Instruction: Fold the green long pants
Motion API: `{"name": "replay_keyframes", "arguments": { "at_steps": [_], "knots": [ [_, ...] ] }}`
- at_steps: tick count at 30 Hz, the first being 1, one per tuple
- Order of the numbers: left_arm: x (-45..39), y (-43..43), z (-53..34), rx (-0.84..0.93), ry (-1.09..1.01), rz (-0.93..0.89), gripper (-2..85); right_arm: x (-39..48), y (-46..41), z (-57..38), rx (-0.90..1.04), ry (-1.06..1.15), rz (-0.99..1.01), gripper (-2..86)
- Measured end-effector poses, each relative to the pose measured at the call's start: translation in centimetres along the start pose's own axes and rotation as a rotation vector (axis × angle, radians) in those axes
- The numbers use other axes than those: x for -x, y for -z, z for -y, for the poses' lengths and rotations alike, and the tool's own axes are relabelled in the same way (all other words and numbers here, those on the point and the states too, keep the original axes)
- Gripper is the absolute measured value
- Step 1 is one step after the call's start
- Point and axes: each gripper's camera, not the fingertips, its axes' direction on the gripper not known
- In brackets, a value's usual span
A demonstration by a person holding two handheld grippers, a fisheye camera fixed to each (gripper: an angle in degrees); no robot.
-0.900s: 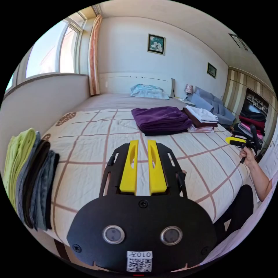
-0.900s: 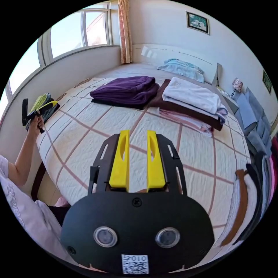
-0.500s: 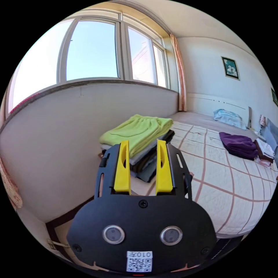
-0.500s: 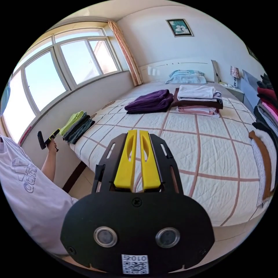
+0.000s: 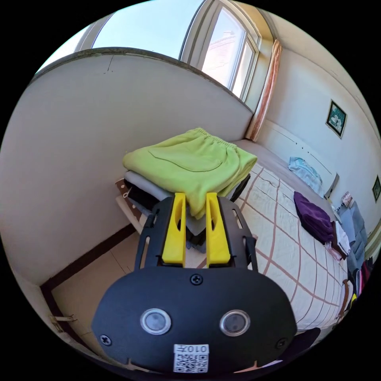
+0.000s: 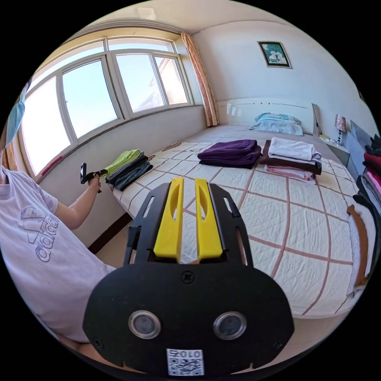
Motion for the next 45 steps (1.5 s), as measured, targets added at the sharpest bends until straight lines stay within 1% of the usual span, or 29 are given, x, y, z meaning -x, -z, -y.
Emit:
{"name": "replay_keyframes", "arguments": {
  "at_steps": [2, 3, 5, 7, 9, 10, 11, 12, 14, 15, 16, 17, 18, 19, 20, 21, 22, 23, 25, 27, 29, 30, 31, 32, 34, 36, 40, 43, 45],
  "knots": [
    [0.3, 0.6, 1.5, 0.012, 0.018, -0.026, 7.0, -0.2, 1.3, -0.7, -0.007, -0.027, 0.007, 6.0],
    [1.0, 0.7, 1.7, 0.001, 0.061, -0.078, 6.7, -0.3, 2.2, -1.2, -0.022, -0.042, 0.017, 5.8],
    [5.2, 0.3, 1.2, -0.064, 0.340, -0.443, 6.1, -0.4, 3.2, -1.7, -0.042, -0.059, 0.026, 5.5],
    [5.6, 0.6, 1.1, -0.119, 0.431, -0.630, 5.8, -0.6, 4.0, -2.0, -0.057, -0.075, 0.033, 5.3],
    [2.4, 2.3, 2.6, -0.112, 0.333, -0.668, 5.7, -0.5, 4.7, -2.0, -0.089, -0.086, 0.053, 5.3],
    [-0.7, 3.9, 3.7, -0.109, 0.236, -0.688, 5.7, -0.5, 4.8, -2.0, -0.094, -0.087, 0.062, 5.3],
    [-3.9, 5.3, 4.4, -0.120, 0.163, -0.743, 5.8, -0.4, 4.9, -1.8, -0.099, -0.085, 0.080, 5.3],
    [-5.5, 6.1, 4.6, -0.131, 0.134, -0.779, 5.9, -0.2, 5.0, -1.5, -0.101, -0.080, 0.098, 5.2],
    [-11.8, 9.4, 3.7, -0.191, 0.068, -0.934, 6.6, 0.2, 5.2, -1.1, -0.101, -0.070, 0.118, 5.2],
    [-13.4, 10.4, 2.9, -0.208, 0.053, -0.958, 6.9, 0.5, 5.4, -0.9, -0.106, -0.061, 0.121, 5.2],
    [-17.1, 11.9, 0.7, -0.204, 0.018, -1.013, 7.4, 0.7, 5.6, -0.8, -0.110, -0.057, 0.119, 5.2],
    [-21.2, 12.9, -2.0, -0.160, -0.056, -1.080, 8.0, 0.9, 5.8, -0.8, -0.115, -0.051, 0.109, 5.2],
    [-23.4, 13.3, -3.6, -0.133, -0.104, -1.116, 8.6, 1.1, 5.9, -0.7, -0.110, -0.048, 0.101, 5.2],
    [-28.1, 13.5, -7.2, -0.042, -0.225, -1.193, 9.6, 1.1, 5.9, -0.7, -0.103, -0.046, 0.099, 5.2],
    [-33.0, 12.7, -11.2, 0.132, -0.363, -1.280, 10.6, 1.1, 6.0, -0.6, -0.083, -0.040, 0.097, 5.2],
    [-35.3, 11.9, -13.5, 0.240, -0.424, -1.308, 11.0, 1.1, 6.1, -0.6, -0.066, -0.036, 0.093, 5.2],
    [-38.7, 10.3, -18.6, 0.421, -0.496, -1.355, 11.0, 1.0, 6.2, -0.6, -0.063, -0.035, 0.091, 5.2],
    [-40.4, 9.1, -23.5, 0.556, -0.496, -1.449, 10.8, 0.9, 6.4, -0.6, -0.063, -0.038, 0.087, 5.2],
    [-40.9, 8.6, -28.7, 0.674, -0.461, -1.576, 10.4, 0.5, 6.7, -0.7, -0.059, -0.041, 0.094, 5.2],
    [-39.6, 9.1, -30.4, 0.669, -0.478, -1.536, 10.4, 0.1, 6.8, -1.0, -0.031, -0.042, 0.085, 5.3],
    [-35.5, 10.1, -28.8, 0.495, -0.505, -1.308, 10.9, -0.2, 6.6, -1.5, -0.009, -0.051, 0.068, 5.4],
    [-34.4, 10.4, -28.1, 0.443, -0.511, -1.231, 11.1, -0.4, 6.4, -1.9, -0.001, -0.059, 0.072, 5.5],
    [-32.5, 10.7, -26.9, 0.352, -0.527, -1.053, 11.8, -0.6, 6.3, -2.1, 0.000, -0.063, 0.078, 5.5],
    [-30.9, 10.4, -26.0, 0.307, -0.527, -0.883, 12.5, -0.8, 6.1, -2.4, -0.001, -0.075, 0.094, 5.5],
    [-29.3, 9.4, -25.0, 0.283, -0.496, -0.784, 13.7, -1.0, 5.6, -2.6, -0.002, -0.085, 0.124, 5.4],
    [-29.0, 7.5, -24.8, 0.308, -0.480, -0.763, 14.5, -0.9, 5.1, -2.5, -0.003, -0.079, 0.146, 5.5],
    [-31.6, 3.4, -26.5, 0.388, -0.496, -0.720, 15.5, -0.2, 4.6, -2.2, -0.001, -0.062, 0.166, 5.8],
    [-34.3, 0.4, -28.9, 0.476, -0.470, -0.762, 15.2, 0.5, 4.4, -2.2, 0.007, -0.049, 0.165, 6.0],
    [-35.8, -0.6, -30.5, 0.497, -0.469, -0.764, 14.4, 0.9, 4.1, -2.6, 0.022, -0.052, 0.156, 6.1]
  ]
}}
